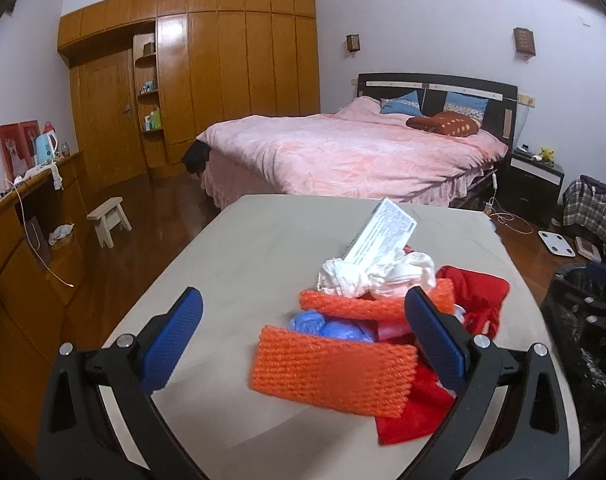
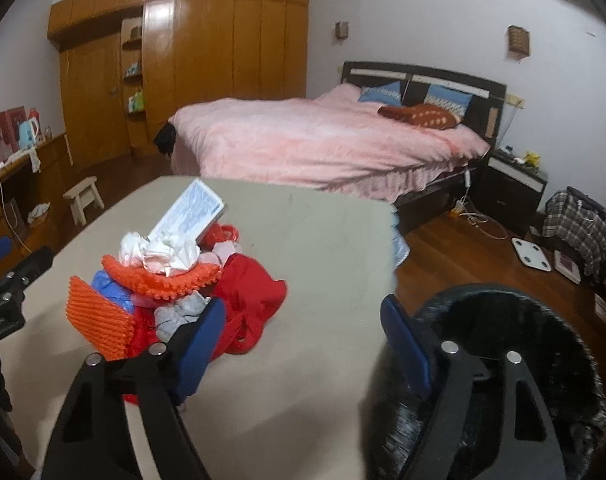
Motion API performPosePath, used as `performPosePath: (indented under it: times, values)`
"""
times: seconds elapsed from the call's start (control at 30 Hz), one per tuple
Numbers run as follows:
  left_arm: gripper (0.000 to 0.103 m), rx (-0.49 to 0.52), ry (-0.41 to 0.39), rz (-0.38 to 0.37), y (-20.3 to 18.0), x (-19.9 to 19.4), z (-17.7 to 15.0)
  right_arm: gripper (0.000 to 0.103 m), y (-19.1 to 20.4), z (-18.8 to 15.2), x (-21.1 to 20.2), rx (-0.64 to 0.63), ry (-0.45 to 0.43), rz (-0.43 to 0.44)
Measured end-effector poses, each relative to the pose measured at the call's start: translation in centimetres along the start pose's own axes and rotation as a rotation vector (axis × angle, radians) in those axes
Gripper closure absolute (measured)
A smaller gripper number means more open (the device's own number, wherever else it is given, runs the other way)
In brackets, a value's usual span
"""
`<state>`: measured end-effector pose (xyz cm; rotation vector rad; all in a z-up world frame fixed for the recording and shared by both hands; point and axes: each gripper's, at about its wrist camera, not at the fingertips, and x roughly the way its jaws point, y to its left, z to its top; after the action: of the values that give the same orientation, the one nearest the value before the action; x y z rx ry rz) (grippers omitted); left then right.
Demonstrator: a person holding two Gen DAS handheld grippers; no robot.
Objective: Collect trash
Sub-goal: 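Grasp the red cloth with the right tool while the left tool approaches the pile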
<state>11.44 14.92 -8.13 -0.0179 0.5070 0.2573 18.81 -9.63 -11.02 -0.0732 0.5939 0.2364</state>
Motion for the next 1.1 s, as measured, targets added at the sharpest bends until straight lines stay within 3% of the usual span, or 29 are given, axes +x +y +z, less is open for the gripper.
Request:
performPosePath:
  times: [0.3,0.4,0.5,0.57,0.67,0.97,1.1]
  values:
    - [0.007,0.006,0.004,0.003,0.0,3.2,-0.2,0.033,1.8,0.1,6.0,-0.034,0.058,0.031]
    - [0.008,0.000,0.009,-0.002,-0.3,4.0,-0.2,0.039,2.1,-0.2,7.3,-0.042,0.088,0.043]
    - [0.011,0.005,0.012,-0.010,-0.7,4.3,-0.3,0.053,2.4,-0.3,8.3,-0.044,0.123,0.100]
    - [0.015,0.010,0.015,-0.020,-1.1,4.6,-0.4,0.073,2.6,-0.3,8.6,-0.057,0.132,0.126]
    - [0.023,0.009,0.031,-0.046,-1.8,5.0,-0.5,0.092,2.2,-0.2,8.1,-0.042,0.128,0.181]
    - [0.031,0.066,0.049,-0.157,-5.2,5.5,-0.8,0.094,0.7,1.1,5.5,0.002,0.057,0.204]
    - [0.041,0.096,0.077,-0.191,-7.1,6.2,-1.3,0.094,0.0,1.6,5.3,0.005,0.049,0.194]
